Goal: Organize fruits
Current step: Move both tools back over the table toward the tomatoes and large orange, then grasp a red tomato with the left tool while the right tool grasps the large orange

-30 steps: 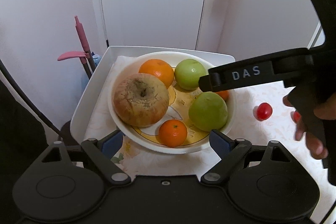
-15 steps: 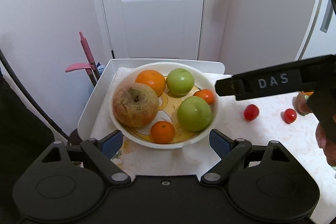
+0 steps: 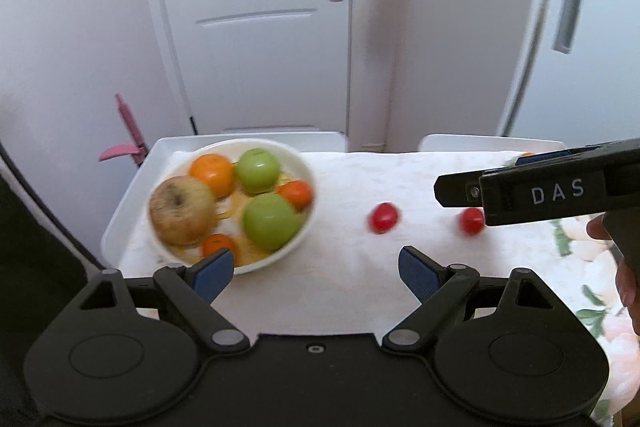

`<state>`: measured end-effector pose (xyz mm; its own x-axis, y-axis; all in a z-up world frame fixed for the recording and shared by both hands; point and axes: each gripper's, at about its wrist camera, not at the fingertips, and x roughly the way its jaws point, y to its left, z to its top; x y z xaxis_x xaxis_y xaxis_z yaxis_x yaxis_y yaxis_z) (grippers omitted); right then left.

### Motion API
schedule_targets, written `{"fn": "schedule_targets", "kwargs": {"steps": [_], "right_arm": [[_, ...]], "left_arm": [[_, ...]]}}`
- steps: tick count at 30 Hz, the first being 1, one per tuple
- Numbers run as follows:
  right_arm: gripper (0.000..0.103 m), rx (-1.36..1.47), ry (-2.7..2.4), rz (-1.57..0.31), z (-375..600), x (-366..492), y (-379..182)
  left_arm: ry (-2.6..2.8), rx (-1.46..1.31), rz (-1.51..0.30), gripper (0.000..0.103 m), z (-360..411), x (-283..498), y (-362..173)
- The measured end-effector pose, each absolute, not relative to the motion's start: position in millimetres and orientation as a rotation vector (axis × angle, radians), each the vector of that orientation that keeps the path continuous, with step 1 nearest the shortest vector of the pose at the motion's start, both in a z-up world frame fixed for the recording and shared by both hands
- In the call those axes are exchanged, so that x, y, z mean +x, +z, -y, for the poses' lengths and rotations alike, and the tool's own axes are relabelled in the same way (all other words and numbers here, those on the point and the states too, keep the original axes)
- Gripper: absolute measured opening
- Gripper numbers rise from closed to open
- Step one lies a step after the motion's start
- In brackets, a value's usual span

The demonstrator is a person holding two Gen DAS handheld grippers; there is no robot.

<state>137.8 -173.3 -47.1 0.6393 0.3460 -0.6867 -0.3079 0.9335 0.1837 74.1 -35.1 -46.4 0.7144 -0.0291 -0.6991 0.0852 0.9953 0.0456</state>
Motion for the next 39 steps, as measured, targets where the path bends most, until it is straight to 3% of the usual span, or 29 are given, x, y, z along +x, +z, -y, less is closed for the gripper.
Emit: {"fn": "schedule_targets", "kwargs": {"steps": [25,39], "right_arm": [[0.103,0.057,0.260,-0.810,360,167,-94],[0.101,-0.009,0.317,-0.836,371,196,-131]], "left_arm": [[-0.140,0.181,-0.747,0.091,182,116,-92],[-0.109,0.201,-0.826,0.061,209,162,-142]]}}
